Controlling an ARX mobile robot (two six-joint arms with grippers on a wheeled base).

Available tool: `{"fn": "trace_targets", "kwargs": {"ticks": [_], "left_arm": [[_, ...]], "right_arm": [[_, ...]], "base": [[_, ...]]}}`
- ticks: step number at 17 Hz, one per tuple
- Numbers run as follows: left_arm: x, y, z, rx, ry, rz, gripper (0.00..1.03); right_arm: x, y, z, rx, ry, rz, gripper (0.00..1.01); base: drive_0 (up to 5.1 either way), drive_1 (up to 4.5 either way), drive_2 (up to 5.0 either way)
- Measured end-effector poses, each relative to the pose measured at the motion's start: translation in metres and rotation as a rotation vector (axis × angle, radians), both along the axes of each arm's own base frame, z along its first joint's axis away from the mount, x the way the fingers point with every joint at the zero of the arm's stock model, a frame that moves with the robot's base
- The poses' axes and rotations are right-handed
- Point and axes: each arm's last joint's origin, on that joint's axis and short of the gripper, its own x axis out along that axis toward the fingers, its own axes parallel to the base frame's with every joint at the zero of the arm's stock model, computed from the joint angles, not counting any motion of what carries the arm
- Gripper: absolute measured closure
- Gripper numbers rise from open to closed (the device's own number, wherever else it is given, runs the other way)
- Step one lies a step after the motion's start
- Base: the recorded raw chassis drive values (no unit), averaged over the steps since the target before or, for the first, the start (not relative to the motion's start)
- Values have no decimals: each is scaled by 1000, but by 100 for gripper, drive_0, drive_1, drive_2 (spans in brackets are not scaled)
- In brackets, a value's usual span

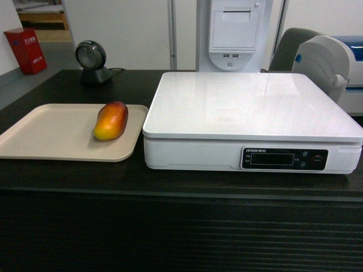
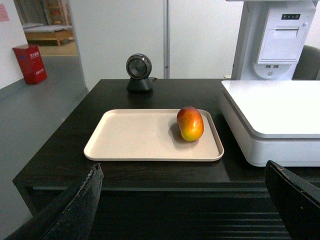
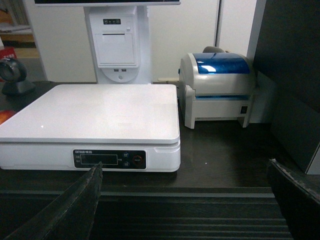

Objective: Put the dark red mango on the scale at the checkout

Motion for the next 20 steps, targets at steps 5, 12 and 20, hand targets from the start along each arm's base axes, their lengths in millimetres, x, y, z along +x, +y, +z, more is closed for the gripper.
{"fn": "trace_targets", "kwargs": {"ticks": [5,12,20], "left_arm": [[0,0,0,0,0,0,5],[0,0,0,0,0,0,5],[0,0,0,0,0,0,5]], "right_arm": [[0,0,0,0,0,0,3],[0,0,0,0,0,0,3],[0,0,0,0,0,0,3]], "base": [[0,0,0],[0,0,0],[0,0,0]]}}
